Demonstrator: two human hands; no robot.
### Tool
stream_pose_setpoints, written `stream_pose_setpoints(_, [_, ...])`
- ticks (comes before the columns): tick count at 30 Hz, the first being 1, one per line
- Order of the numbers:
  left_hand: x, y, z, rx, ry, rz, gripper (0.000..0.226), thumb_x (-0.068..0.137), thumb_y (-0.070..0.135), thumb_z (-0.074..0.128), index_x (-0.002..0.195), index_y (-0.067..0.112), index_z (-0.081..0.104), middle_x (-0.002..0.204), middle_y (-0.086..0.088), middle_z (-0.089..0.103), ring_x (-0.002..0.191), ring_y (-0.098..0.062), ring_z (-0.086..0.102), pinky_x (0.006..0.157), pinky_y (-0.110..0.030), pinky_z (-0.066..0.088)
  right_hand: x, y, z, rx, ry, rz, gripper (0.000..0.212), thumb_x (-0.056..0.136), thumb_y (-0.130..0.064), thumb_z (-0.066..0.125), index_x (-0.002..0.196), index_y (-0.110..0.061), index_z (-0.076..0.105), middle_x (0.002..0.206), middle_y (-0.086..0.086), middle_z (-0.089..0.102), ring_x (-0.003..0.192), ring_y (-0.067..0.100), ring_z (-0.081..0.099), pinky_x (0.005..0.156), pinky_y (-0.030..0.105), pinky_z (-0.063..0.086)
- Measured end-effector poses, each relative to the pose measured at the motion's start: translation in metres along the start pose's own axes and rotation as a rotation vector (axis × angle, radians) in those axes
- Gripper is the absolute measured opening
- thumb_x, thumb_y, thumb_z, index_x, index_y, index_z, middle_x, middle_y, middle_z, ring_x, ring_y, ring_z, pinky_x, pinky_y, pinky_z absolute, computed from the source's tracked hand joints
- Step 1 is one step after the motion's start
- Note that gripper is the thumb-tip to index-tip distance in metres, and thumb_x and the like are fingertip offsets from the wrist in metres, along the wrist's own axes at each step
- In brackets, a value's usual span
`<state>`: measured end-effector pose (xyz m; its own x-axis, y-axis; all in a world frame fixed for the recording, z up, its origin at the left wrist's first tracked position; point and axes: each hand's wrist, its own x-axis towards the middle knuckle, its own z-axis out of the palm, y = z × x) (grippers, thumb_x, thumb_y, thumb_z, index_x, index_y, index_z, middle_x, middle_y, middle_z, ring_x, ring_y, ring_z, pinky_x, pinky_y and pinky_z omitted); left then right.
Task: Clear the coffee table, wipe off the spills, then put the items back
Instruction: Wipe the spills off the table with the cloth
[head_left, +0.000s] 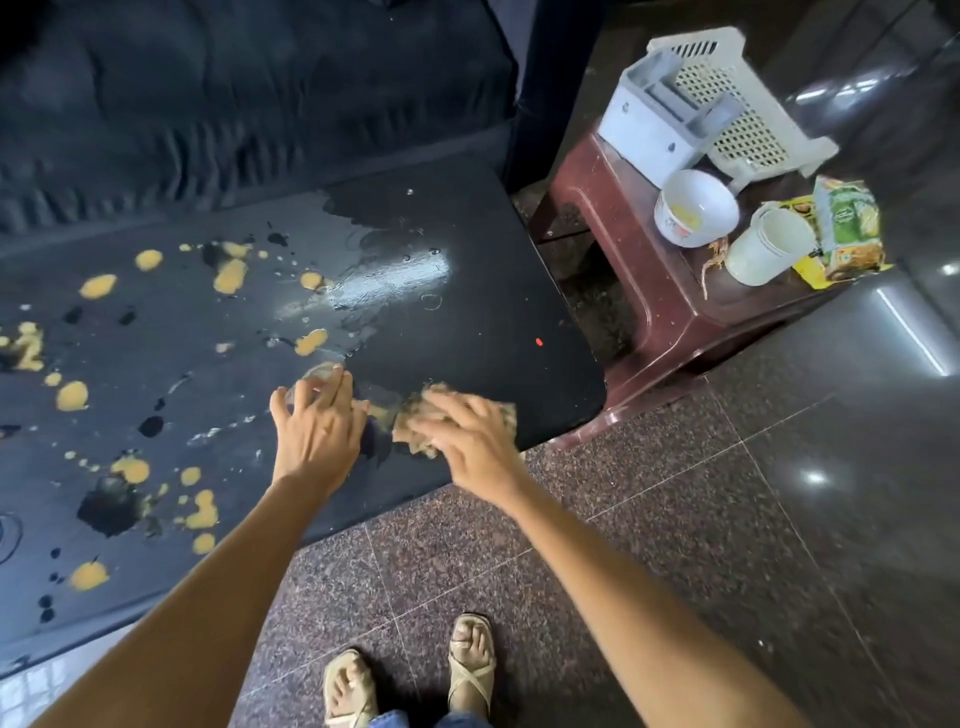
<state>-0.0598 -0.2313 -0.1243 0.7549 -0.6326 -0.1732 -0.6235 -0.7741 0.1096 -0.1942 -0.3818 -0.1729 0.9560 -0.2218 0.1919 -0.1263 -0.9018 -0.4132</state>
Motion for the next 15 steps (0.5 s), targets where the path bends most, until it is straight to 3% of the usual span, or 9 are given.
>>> stream_pose_setpoints(2, [-0.004,-0.008,0.001,-0.001,-0.013,0.004,0.061,0.089,0.037,0.023,0.124,0.001,0.058,0.128,-0.01,0.06,0.106,-0.037,0.053,0.095,-0.056,0.032,-0.003,0.025,-0.013,-0.071,0.111,0.189,0.048,0.076,0.002,0.057,0.11,-0.029,0.069,0.129,-0.003,0.058,0.102,0.027,0.054,0.087,0.044,0.046])
stream_pose_setpoints(4, [-0.009,-0.013,0.001,-0.001,-0.035,0.008,0.065,0.09,0.043,0.02,0.126,0.003,0.056,0.133,-0.01,0.056,0.11,-0.037,0.051,0.097,-0.053,0.027,0.0,0.037,-0.02,-0.068,0.271,0.501,0.055,0.07,0.007,0.054,0.109,-0.028,0.07,0.127,0.0,0.059,0.098,0.033,0.056,0.084,0.044,0.047])
stream_pose_setpoints(6, [-0.014,-0.014,0.001,-0.032,-0.052,0.016,0.065,0.091,0.047,0.022,0.13,0.004,0.053,0.139,-0.009,0.052,0.116,-0.036,0.048,0.099,-0.051,0.024,0.013,0.02,-0.009,-0.017,0.388,0.802,0.053,0.068,0.008,0.055,0.108,-0.023,0.071,0.13,0.004,0.058,0.099,0.037,0.054,0.087,0.05,0.045])
stream_pose_setpoints(8, [-0.023,-0.021,0.001,-0.058,-0.067,-0.017,0.057,0.095,0.043,0.03,0.134,0.005,0.049,0.143,-0.009,0.047,0.122,-0.035,0.044,0.103,-0.052,0.023,0.026,-0.028,0.012,0.03,0.442,0.905,0.055,0.064,0.01,0.054,0.105,-0.023,0.071,0.127,0.004,0.059,0.099,0.036,0.054,0.085,0.05,0.045])
stream_pose_setpoints(10, [-0.029,-0.028,0.006,-0.057,-0.044,-0.011,0.05,0.097,0.037,0.037,0.132,0.004,0.051,0.139,-0.01,0.051,0.119,-0.035,0.047,0.102,-0.055,0.027,0.023,-0.081,0.036,0.022,0.321,0.745,0.059,0.062,0.011,0.055,0.105,-0.027,0.068,0.124,-0.002,0.059,0.101,0.029,0.053,0.086,0.047,0.045])
stream_pose_setpoints(12, [-0.033,-0.036,0.006,-0.031,-0.052,0.023,0.053,0.095,0.037,0.031,0.125,0.002,0.057,0.13,-0.011,0.059,0.109,-0.035,0.053,0.096,-0.055,0.034,0.011,-0.118,0.05,0.013,0.152,0.434,0.055,0.066,0.005,0.064,0.108,-0.03,0.067,0.128,-0.005,0.056,0.106,0.023,0.051,0.092,0.042,0.041])
stream_pose_setpoints(15, [-0.036,-0.05,-0.003,-0.002,-0.062,0.034,0.059,0.092,0.04,0.024,0.124,0.002,0.057,0.125,-0.01,0.061,0.106,-0.033,0.052,0.095,-0.053,0.033,0.01,-0.092,0.04,0.034,0.044,0.088,0.046,0.072,0.002,0.07,0.106,-0.029,0.07,0.129,-0.005,0.058,0.101,0.022,0.053,0.088,0.041,0.043])
